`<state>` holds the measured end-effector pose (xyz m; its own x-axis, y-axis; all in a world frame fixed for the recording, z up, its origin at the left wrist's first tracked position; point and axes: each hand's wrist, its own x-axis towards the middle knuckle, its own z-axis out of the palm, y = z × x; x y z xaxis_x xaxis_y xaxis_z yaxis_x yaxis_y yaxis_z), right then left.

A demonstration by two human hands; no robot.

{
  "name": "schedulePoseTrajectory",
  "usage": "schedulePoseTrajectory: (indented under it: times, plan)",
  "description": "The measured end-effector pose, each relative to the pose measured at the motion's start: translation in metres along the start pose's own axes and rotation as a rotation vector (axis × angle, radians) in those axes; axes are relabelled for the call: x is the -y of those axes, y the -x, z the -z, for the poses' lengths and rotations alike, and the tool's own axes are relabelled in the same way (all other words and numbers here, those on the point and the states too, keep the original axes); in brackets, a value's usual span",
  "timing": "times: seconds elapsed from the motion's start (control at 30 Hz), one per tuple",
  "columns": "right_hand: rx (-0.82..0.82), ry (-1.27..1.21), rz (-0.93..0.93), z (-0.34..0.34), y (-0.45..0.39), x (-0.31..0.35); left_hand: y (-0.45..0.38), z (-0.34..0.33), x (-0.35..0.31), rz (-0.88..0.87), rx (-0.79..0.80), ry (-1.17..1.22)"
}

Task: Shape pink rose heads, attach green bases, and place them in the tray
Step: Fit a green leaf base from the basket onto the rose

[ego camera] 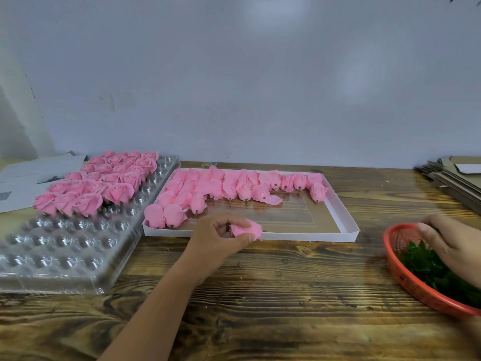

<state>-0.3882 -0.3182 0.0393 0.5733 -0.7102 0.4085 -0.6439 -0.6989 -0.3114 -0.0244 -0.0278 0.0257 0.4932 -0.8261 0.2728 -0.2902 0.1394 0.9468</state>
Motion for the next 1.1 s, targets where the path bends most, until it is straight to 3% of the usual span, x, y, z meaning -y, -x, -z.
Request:
schedulePoseTrajectory:
  times: [0.47, 0.7, 0.87, 1.1]
  plan:
    - [0.127, 0.150, -0.145, -0.031, -0.014, -0.067, -0.001, 0.001, 0.002, 0.013, 0.007, -0.016]
    - [0.027, 0.298, -0.059, -0.038, -0.021, -0.092, 0.000, 0.000, 0.001, 0.001, -0.004, -0.013]
    - [-0.068, 0.218, -0.044, -0.036, -0.024, -0.100, -0.001, 0.000, 0.001, 0.000, -0.004, -0.011]
    - [-0.032, 0.246, -0.114, -0.030, -0.025, -0.099, -0.001, 0.000, 0.001, -0.021, 0.000, -0.011]
